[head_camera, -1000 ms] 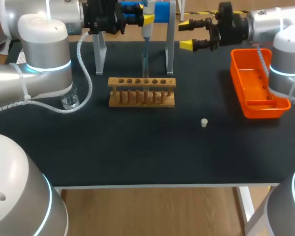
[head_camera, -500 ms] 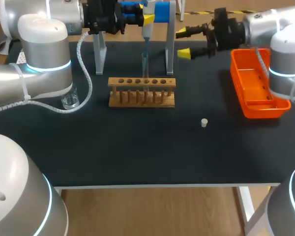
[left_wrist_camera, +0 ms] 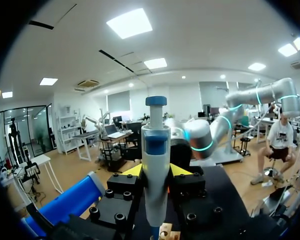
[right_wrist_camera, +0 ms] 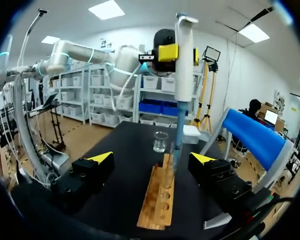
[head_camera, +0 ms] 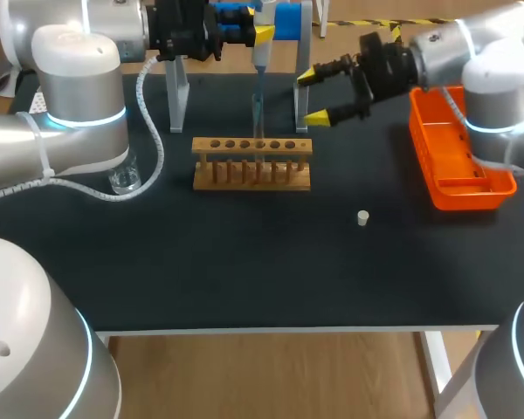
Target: Invert the test tube, pick up the pipette, mount the tip to pipette, aspirate from beaker and dispense into the tube, eject the tip, return the pipette, and cap with the stopper.
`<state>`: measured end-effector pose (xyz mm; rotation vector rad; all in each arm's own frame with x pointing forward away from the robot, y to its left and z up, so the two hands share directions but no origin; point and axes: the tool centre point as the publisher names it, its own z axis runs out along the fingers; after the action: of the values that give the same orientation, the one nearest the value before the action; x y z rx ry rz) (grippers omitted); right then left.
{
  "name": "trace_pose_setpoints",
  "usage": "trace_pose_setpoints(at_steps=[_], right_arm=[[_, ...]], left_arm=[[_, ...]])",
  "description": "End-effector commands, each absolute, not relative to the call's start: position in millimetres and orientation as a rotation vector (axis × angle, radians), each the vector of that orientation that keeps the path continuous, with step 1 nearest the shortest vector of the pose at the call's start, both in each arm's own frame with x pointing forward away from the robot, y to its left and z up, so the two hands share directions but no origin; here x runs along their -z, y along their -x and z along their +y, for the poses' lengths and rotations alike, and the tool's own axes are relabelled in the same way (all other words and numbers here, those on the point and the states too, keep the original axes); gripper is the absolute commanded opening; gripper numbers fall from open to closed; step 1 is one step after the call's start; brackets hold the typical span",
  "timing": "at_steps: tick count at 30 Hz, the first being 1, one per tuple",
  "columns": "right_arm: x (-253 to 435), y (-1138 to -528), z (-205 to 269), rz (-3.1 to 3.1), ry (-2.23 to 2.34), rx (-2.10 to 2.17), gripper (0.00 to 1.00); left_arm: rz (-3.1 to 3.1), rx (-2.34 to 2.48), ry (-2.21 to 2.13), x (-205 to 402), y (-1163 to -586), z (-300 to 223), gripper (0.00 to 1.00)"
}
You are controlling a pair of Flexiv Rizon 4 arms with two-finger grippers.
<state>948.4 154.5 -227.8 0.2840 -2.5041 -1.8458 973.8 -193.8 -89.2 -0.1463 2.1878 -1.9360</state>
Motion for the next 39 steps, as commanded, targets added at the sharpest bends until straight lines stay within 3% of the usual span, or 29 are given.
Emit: trace_pose_setpoints(at_steps=[1, 39], right_arm=[[237, -961, 166, -2.481, -0.341, 1.781, 1.0], [284, -965, 216, -2.625, -0.316, 1.57, 1.0]], left_arm=[[2.19, 1.935, 0.146, 89, -974, -194, 0.0], [2.19, 1.935, 0.146, 89, -974, -194, 0.0]])
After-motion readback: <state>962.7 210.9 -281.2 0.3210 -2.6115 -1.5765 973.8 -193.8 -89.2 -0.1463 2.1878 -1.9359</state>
